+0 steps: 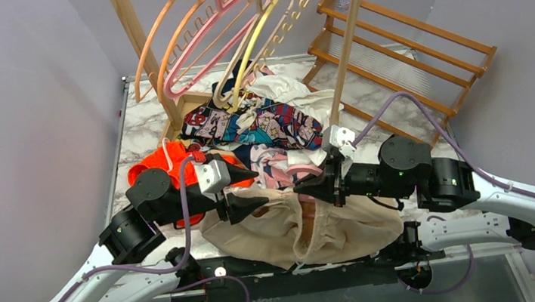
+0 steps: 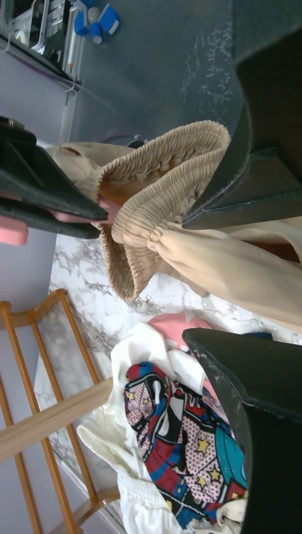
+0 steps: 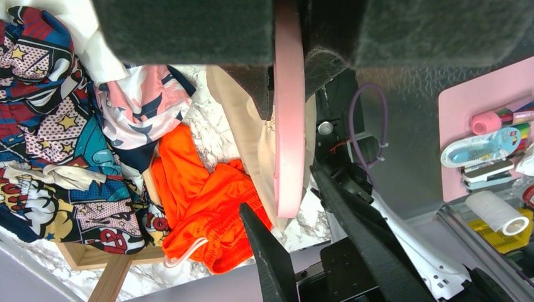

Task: Place the shorts on the hanger
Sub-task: Hang the shorts on the hanger.

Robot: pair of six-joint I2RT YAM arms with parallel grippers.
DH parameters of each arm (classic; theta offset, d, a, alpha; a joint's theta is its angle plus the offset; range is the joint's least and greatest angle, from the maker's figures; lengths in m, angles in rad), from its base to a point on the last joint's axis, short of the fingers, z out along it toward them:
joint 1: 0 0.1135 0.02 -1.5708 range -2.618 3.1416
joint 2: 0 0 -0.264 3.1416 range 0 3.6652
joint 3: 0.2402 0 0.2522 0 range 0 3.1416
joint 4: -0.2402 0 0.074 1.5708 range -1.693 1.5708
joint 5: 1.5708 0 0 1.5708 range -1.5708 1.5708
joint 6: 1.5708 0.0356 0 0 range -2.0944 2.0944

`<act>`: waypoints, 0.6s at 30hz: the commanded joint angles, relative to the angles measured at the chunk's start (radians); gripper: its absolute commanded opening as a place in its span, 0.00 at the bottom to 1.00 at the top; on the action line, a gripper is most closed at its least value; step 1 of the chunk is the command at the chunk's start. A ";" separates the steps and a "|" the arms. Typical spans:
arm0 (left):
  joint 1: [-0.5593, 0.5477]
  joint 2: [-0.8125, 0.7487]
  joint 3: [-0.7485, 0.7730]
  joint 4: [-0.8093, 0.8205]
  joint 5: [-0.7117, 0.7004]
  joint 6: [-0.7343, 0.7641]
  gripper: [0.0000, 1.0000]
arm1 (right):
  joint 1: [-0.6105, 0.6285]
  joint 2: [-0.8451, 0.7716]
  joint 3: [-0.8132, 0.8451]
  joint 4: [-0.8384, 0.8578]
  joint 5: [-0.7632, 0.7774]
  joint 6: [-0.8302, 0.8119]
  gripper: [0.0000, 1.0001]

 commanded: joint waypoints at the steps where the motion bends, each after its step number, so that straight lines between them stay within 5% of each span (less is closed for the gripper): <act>1: -0.001 0.000 -0.008 0.042 0.102 -0.002 0.62 | 0.005 -0.003 0.007 0.089 -0.003 0.008 0.01; 18: -0.001 0.048 -0.034 0.046 0.109 0.008 0.17 | 0.006 0.009 0.010 0.099 -0.024 0.003 0.01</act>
